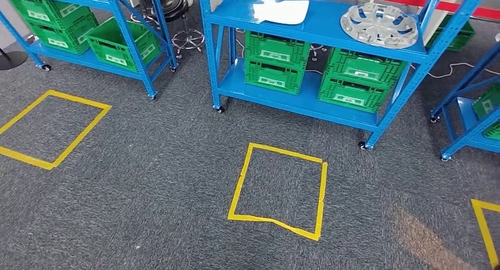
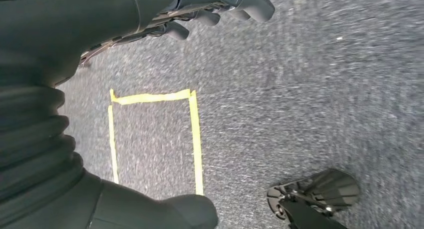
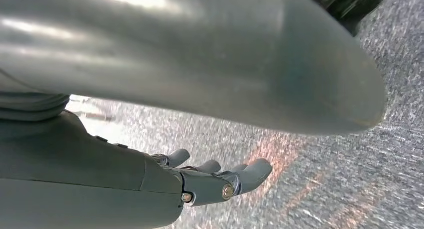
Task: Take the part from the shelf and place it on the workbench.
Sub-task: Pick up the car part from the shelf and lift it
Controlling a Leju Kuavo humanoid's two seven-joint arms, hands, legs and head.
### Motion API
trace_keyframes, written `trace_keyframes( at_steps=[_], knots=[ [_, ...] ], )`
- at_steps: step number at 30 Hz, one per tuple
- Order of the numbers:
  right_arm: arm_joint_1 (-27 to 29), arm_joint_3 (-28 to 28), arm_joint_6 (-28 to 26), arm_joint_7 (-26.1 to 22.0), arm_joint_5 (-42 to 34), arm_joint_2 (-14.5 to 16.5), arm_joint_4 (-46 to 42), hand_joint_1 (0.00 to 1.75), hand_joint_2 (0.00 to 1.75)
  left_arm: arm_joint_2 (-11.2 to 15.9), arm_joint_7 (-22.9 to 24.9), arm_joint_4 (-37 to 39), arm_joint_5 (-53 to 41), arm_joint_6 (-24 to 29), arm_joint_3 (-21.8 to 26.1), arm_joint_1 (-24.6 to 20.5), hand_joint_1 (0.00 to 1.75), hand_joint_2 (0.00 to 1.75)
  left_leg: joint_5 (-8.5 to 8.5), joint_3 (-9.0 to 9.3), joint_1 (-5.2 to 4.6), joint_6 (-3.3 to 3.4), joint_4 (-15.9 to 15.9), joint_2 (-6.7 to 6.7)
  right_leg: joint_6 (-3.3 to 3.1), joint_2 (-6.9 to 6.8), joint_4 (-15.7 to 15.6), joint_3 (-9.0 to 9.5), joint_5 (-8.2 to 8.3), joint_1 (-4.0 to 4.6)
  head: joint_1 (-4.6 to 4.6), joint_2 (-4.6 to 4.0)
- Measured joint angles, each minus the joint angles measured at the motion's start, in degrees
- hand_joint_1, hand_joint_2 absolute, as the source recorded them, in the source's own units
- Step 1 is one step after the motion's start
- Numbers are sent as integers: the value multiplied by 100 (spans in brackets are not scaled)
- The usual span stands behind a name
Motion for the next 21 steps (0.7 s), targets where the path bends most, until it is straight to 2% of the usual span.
trace_keyframes(
  at_steps=[1, 2, 4, 5, 6, 8, 10, 11, 12, 13, 14, 15, 16, 17, 18, 19, 20, 21],
  knots=[
    [-8, -19, -15, 24, -2, 3, 0, 0, 0, -8, 16, -2, -9, -9, -1, -17, 0, 175, -13, 8, -8, -27, -1, 48, -31, -71, -234, 117, 51, 31, -1, 0],
    [-10, -37, -30, 47, -3, 7, 1, 0, 0, -15, 33, -3, -18, -18, -2, -32, 0, 175, -22, 17, -13, -57, -7, 92, -54, -97, -324, 150, 47, 55, -2, 0],
    [8, -66, -53, 83, -5, 14, 5, 0, 0, -20, 68, -10, -37, -27, -2, -64, 0, 175, -33, 45, -8, -120, -26, 151, -90, 10, -356, 148, 75, 44, -1, 0],
    [19, -76, -61, 93, -10, 20, 9, 0, 0, -21, 92, -14, -45, -32, -2, -75, 0, 175, -59, 46, -4, -155, 0, 80, -117, 59, -385, 158, 97, 21, -5, 0],
    [20, -85, -69, 103, -17, 26, 12, 0, 0, -24, 120, -17, -51, -37, -2, -82, 0, 175, -135, 6, 2, -188, 107, -50, -147, 108, -415, 168, 122, -5, -11, 0],
    [4, -96, -79, 115, -32, 42, 15, 0, 0, -22, 190, -16, -48, -48, -2, -80, 0, 175, -445, -249, 19, -241, 668, -359, -186, 212, -441, 175, 150, -34, -26, 0],
    [-10, -99, -82, 120, -38, 54, 15, 0, 0, -18, 254, -10, -32, -51, -2, -61, 0, 175, -729, -615, 31, -268, 1400, -451, -195, 346, -438, 168, 154, -39, -29, 0],
    [-8, -100, -82, 123, -38, 60, 15, 0, 0, -16, 275, -8, -24, -45, -2, -52, 0, 175, -730, -718, 35, -276, 1572, -456, -192, 418, -435, 170, 153, -43, -28, 0],
    [-4, -102, -80, 131, -38, 66, 15, 0, 0, -15, 284, -8, -21, -38, -2, -44, 0, 175, -610, -713, 42, -282, 1509, -463, -184, 489, -429, 174, 154, -50, -29, 0],
    [-2, -103, -79, 146, -38, 74, 15, 0, 0, -15, 288, -8, -21, -30, -2, -41, 0, 175, -399, -596, 54, -286, 1218, -489, -168, 560, -419, 177, 153, -62, -28, 0],
    [-2, -104, -77, 163, -43, 81, 15, 0, 0, -15, 290, -8, -21, -22, -2, -37, 0, 175, -182, -418, 75, -294, 803, -571, -142, 629, -402, 175, 148, -74, -29, 0],
    [-6, -108, -77, 179, -50, 87, 15, 0, 0, -19, 290, -7, -21, -20, -2, -36, 0, 175, -35, -256, 87, -292, 429, -692, -105, 698, -374, 162, 139, -77, -36, 0],
    [-10, -115, -80, 195, -61, 90, 15, 0, 0, -23, 290, -5, -26, -19, -2, -37, 0, 175, 45, -144, 98, -270, 166, -780, -64, 759, -354, 142, 135, -76, -35, 0],
    [-11, -126, -84, 205, -75, 91, 15, 0, 0, -27, 291, -5, -34, -19, -2, -37, 0, 175, 54, -96, 97, -235, 47, -840, -24, 809, -344, 119, 136, -72, -33, 0],
    [-8, -142, -90, 213, -88, 91, 15, 0, 0, -31, 298, -5, -42, -19, -2, -38, 0, 175, 39, -94, 81, -184, 40, -830, 16, 861, -347, 99, 147, -72, -33, 0],
    [1, -162, -96, 218, -98, 91, 15, 0, 0, -35, 308, -7, -50, -19, -2, -37, 0, 175, 53, -93, 81, -125, 39, -762, 50, 906, -358, 85, 164, -82, -26, 0],
    [10, -180, -104, 219, -104, 91, 15, 0, 0, -41, 318, -8, -55, -19, -2, -36, 0, 175, 68, -86, 76, -77, 31, -704, 77, 868, -337, 70, 156, -87, -25, 0],
    [15, -194, -111, 218, -106, 91, 15, 0, 0, -46, 329, -9, -56, -19, -2, -35, 0, 175, 84, -81, 77, -31, 20, -641, 101, 759, -241, 22, 96, -84, -13, 0]
  ],
)
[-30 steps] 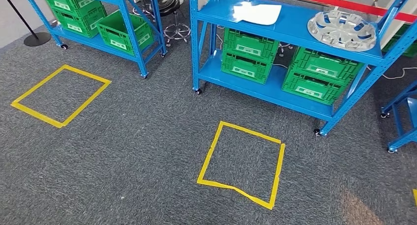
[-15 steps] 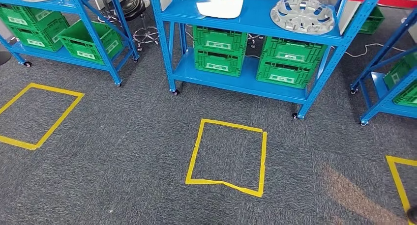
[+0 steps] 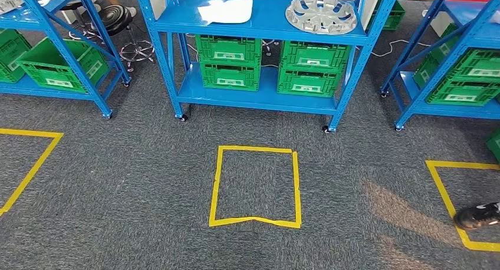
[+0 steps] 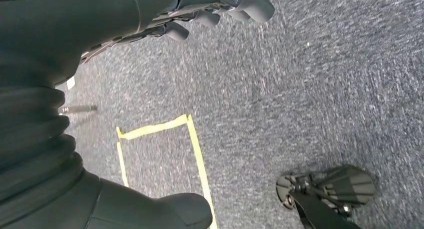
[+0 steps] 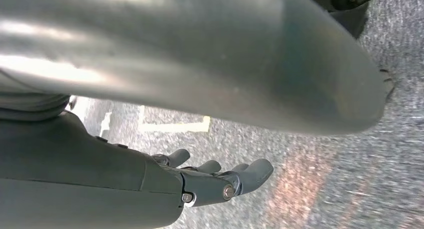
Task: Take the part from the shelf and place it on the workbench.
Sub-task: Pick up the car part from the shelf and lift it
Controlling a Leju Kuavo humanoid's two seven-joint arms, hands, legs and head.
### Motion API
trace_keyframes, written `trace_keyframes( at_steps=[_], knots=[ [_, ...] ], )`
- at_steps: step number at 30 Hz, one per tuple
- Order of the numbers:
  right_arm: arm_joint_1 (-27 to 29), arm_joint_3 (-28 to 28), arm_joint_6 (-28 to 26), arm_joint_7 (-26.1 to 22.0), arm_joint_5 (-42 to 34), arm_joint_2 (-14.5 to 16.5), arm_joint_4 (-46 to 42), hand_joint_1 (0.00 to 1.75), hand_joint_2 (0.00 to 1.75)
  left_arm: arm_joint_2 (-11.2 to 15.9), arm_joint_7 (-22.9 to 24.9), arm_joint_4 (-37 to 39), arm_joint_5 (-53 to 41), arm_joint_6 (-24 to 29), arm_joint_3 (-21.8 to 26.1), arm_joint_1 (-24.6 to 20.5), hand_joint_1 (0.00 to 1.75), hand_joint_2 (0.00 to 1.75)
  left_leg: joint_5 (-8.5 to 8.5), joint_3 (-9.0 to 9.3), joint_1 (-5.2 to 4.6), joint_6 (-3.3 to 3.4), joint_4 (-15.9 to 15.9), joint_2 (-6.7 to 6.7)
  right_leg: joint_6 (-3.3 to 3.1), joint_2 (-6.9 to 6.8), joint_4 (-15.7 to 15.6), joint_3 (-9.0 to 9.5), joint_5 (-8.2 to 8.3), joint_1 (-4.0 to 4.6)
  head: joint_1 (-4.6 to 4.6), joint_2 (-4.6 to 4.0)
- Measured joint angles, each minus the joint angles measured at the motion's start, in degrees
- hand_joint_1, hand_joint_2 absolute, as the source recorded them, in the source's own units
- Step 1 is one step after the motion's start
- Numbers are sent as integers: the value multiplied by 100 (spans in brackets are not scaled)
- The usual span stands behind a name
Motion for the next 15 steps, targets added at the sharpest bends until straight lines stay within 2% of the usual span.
trace_keyframes(
  at_steps=[1, 2, 3, 4, 5, 6, 7, 8, 10, 11, 12, 14, 15],
  knots=[
    [-3, -10, -6, -4, -1, 1, 0, 0, 0, -5, 5, -1, -1, 0, 0, 3, 0, 175, 14, -1, 2, 37, -11, 69, 18, -151, 216, -102, -129, 7, 15, 0],
    [-11, -14, -10, -11, -1, 1, 0, 0, 0, -4, 10, -1, -2, 0, 0, 10, 0, 175, 17, -7, -9, 62, -13, 141, 30, -324, 547, -257, -311, 16, 30, 0],
    [-19, -15, -14, -20, 0, 2, 0, 0, 0, -3, 13, 0, -2, -1, 0, 22, 0, 175, 15, -16, -23, 78, -12, 216, 40, -426, 945, -449, -506, 20, 43, 0],
    [-25, -16, -20, -28, 0, 2, 0, 0, 0, -2, 14, 1, -2, -1, 0, 34, 0, 175, 12, -25, -37, 86, -8, 288, 45, -467, 1312, -625, -652, 18, 44, 0],
    [-23, -18, -34, -36, 1, 2, 0, 0, 0, -2, 14, 2, -2, -1, 0, 41, 0, 175, 9, -31, -48, 91, -5, 347, 42, -482, 1521, -721, -701, 18, 44, 0],
    [-15, -20, -57, -49, 1, 2, 0, 0, 0, -2, 15, 2, -2, 1, 0, 43, 0, 175, 6, -32, -58, 92, -3, 394, 29, -490, 1509, -701, -642, 20, 44, 1],
    [-6, -23, -88, -65, 1, 2, 0, 0, 0, -2, 24, 2, -2, 9, 0, 40, 0, 175, 3, -30, -66, 90, -1, 426, 6, -498, 1257, -556, -489, 27, 45, 1],
    [-1, -27, -125, -81, -1, 2, 0, 0, 0, -4, 38, 2, -2, 20, 0, 34, 0, 175, 1, -24, -72, 87, -1, 454, -34, -518, 838, -319, -297, 41, 45, 1],
    [-9, -37, -212, -79, -5, -1, 0, 0, 87, -18, 90, 1, -2, 40, 0, 26, 0, 175, -8, -17, -91, 61, -1, 499, -112, -581, 99, 82, -72, 85, 44, 0],
    [-15, -39, -257, -55, -7, 4, 0, 0, 131, -18, 125, 1, -3, 45, 1, 26, 0, 175, -24, -25, -103, 57, 2, 512, -112, -605, -85, 173, -36, 97, 43, 0],
    [-17, -41, -306, -21, -5, 10, 0, 0, 175, -17, 164, 0, -5, 46, 1, 26, 0, 175, -34, -31, -112, 48, 3, 520, -103, -616, -140, 192, -42, 103, 42, 0],
    [-9, -42, -373, 61, 8, 23, 0, 0, 175, -4, 242, -1, -17, 46, 2, 29, 0, 175, -37, -34, -115, 34, -10, 517, -82, -609, -160, 200, -27, 102, 43, 0],
    [-3, -34, -397, 98, 8, 23, -1, 0, 175, -4, 270, -2, -21, 46, 2, 33, 0, 175, -22, -26, -111, 14, -25, 514, -99, -609, -159, 203, -30, 107, 44, 0]
  ],
)
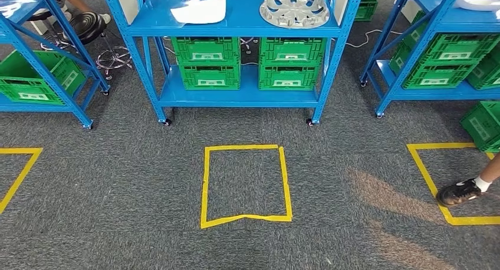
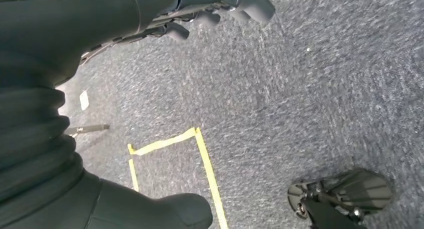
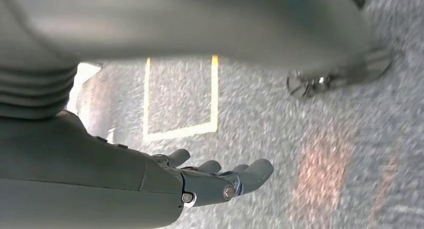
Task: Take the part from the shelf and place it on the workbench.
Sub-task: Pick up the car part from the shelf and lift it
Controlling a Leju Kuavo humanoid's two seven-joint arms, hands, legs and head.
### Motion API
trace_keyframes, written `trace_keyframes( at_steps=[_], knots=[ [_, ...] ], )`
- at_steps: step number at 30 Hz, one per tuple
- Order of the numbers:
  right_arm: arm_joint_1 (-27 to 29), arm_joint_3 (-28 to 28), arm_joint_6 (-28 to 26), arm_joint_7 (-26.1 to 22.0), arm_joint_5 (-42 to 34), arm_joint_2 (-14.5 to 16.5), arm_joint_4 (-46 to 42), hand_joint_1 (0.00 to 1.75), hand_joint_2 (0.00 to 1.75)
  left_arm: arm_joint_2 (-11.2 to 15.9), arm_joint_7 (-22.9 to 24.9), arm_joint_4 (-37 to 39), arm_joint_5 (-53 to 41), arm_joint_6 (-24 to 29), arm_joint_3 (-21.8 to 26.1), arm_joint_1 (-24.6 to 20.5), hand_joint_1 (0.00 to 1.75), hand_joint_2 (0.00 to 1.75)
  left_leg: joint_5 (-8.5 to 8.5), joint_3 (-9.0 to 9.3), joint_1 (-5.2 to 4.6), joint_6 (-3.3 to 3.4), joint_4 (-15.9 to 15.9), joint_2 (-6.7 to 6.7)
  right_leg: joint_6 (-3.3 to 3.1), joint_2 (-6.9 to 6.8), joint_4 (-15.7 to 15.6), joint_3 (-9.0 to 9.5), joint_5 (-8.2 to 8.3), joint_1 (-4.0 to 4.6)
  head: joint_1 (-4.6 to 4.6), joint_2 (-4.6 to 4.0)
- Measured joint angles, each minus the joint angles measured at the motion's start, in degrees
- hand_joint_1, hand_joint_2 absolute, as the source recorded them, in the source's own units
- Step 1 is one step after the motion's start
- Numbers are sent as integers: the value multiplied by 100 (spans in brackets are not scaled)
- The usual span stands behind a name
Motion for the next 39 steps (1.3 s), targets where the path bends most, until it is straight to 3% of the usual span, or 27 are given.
trace_keyframes(
  at_steps=[9, 26, 27, 30, 31, 34, 38, 39],
  knots=[
    [198, 824, -149, -56, -960, -67, -104, 0, 175, 22, -75, -148, 602, -183, -59, 158, 0, 175, 32, 39, 2, -59, -67, -8, -57, 1, 3, 0, -15, 2, -1, 0],
    [668, 3110, -412, -359, -3334, -327, -526, 0, 175, 90, -442, -597, 2110, -657, -363, 563, 0, 175, 19, 41, -2, -54, -68, -8, -57, 1, 3, 8, -21, -11, 1, 0],
    [695, 3243, -429, -374, -3468, -342, -551, 0, 175, 95, -462, -623, 2197, -684, -385, 587, 0, 131, 19, 41, -2, -54, -68, -8, -57, 1, 2, 8, -21, -12, 1, 0],
    [776, 3637, -479, -421, -3872, -384, -629, 0, 44, 113, -525, -701, 2455, -766, -442, 657, 0, 0, 19, 41, -2, -54, -68, -8, -57, 1, 2, 8, -21, -14, 1, 0],
    [804, 3765, -489, -442, -4005, -397, -655, 0, 0, 118, -545, -726, 2539, -793, -456, 681, 0, 0, 19, 41, -1, -54, -68, -8, -57, 1, 2, 8, -21, -15, 1, 0],
    [896, 4185, -538, -496, -4435, -440, -745, 0, 0, 132, -614, -815, 2816, -880, -522, 760, 0, 0, 17, 41, -1, -56, -69, -9, -57, 1, 2, 8, -23, -16, 1, 0],
    [1014, 4767, -598, -570, -5018, -501, -861, 0, 175, 151, -703, -929, 3182, -997, -594, 862, 0, 0, 15, 42, 0, -60, -69, -9, -60, 1, 2, 9, -25, -15, 1, 0],
    [1043, 4908, -612, -586, -5161, -516, -890, 0, 175, 156, -725, -957, 3273, -1025, -609, 887, 0, 0, 14, 42, 0, -60, -69, -9, -60, 1, 2, 9, -25, -15, 1, 0]
  ],
)
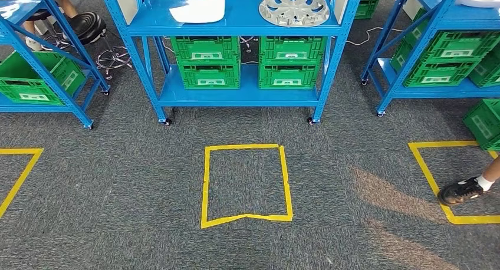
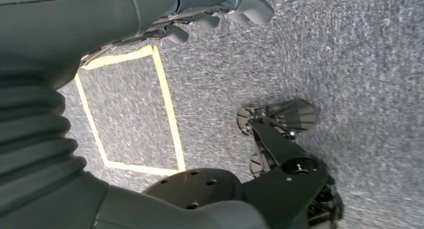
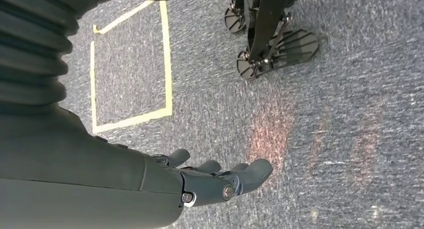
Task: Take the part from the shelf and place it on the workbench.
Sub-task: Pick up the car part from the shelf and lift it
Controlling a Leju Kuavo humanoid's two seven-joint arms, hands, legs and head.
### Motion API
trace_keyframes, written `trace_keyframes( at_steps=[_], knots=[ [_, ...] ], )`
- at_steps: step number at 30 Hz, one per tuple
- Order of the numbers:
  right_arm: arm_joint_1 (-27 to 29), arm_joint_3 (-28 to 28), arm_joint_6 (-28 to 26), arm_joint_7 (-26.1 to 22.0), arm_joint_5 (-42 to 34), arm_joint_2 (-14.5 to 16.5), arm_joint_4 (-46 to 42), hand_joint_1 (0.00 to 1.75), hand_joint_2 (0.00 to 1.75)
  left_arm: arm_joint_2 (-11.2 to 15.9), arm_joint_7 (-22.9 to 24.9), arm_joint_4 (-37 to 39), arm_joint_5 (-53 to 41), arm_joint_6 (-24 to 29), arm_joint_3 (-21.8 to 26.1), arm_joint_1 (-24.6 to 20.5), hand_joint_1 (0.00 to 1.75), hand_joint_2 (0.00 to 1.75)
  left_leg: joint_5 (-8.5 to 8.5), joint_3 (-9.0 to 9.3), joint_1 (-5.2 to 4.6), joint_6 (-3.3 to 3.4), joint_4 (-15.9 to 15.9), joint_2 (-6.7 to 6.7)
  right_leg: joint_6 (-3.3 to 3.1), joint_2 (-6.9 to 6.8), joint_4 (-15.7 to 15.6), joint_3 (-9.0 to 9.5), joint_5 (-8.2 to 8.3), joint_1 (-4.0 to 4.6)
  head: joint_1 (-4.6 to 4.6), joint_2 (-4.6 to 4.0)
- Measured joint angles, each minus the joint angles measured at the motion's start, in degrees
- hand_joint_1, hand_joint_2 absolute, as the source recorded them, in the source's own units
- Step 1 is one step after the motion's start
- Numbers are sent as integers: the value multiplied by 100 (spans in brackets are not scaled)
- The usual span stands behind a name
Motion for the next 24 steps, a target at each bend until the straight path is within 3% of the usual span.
trace_keyframes(
  at_steps=[11, 15, 24],
  knots=[
    [191, 1000, -146, -143, -1117, -98, -185, 0, 175, 29, -166, -201, 709, -225, -144, 163, 0, 0, -1, 0, 0, 1, 0, 0, 0, 0, 0, 0, -1, 0, 0, 0],
    [216, 1102, -151, -153, -1138, -105, -213, 0, 175, 38, -167, -227, 714, -225, -146, 181, 0, 175, -2, 0, 0, 1, 0, 0, 0, 0, 0, 0, -1, 0, 0, 0],
    [225, 1137, -151, -153, -1141, -114, -225, 0, 175, 43, -168, -240, 718, -225, -149, 194, 0, 175, -2, 0, 0, 1, 0, 0, 0, 0, 0, 0, -1, 0, 0, 0]
  ],
)
